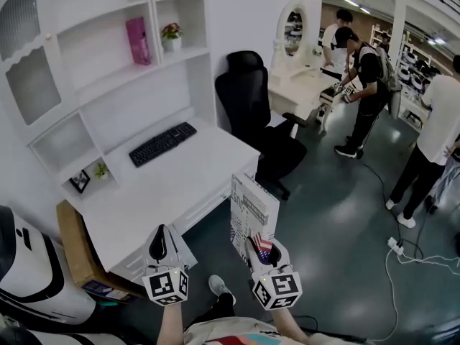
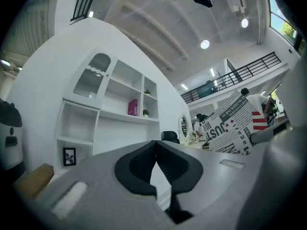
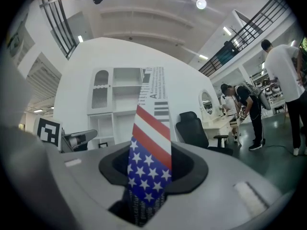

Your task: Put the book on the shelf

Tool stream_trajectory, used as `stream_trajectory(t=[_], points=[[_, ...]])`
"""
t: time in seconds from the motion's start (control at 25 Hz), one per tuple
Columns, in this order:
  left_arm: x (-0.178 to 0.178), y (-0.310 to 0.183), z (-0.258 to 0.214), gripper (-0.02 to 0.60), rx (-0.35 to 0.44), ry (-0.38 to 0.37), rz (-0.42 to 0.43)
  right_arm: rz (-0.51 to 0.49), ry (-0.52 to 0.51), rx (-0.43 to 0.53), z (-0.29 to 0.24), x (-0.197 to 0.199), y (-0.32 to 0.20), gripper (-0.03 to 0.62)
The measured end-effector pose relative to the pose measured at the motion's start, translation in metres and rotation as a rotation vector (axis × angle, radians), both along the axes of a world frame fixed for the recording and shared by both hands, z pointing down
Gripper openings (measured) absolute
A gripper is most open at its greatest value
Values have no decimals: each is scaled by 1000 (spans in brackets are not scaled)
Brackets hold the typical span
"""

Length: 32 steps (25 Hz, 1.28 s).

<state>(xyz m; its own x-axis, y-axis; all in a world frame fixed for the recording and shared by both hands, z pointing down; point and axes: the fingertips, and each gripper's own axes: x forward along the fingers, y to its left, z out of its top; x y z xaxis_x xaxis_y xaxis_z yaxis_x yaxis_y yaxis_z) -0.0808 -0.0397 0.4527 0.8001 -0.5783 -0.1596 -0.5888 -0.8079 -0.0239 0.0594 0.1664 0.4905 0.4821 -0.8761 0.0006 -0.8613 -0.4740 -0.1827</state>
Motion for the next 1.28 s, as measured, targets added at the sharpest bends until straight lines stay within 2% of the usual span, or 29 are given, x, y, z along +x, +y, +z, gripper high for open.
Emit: stream_trajectory(t=[0.2, 0.4, 0.64, 0.84, 1.08, 1.28], points=[[44, -65, -11, 2, 33, -17, -27, -17, 5, 27, -10, 53, -64, 155], [79, -129, -10, 2, 2, -18, -70, -87, 12, 62, -36, 95, -135, 155], [104, -204, -4, 2, -50, 17, -135, -193, 67, 35, -52, 123, -224, 155], [109, -234, 1, 2, -64, 29, -200, -262, 67, 49, -57, 135, -274, 155], [125, -246, 5, 2, -74, 15, -268, -354, 68, 31, -51, 157, -310, 155], [138, -270, -24, 2, -31, 74, -391, -496, 103, 51, -62, 179, -363, 155]])
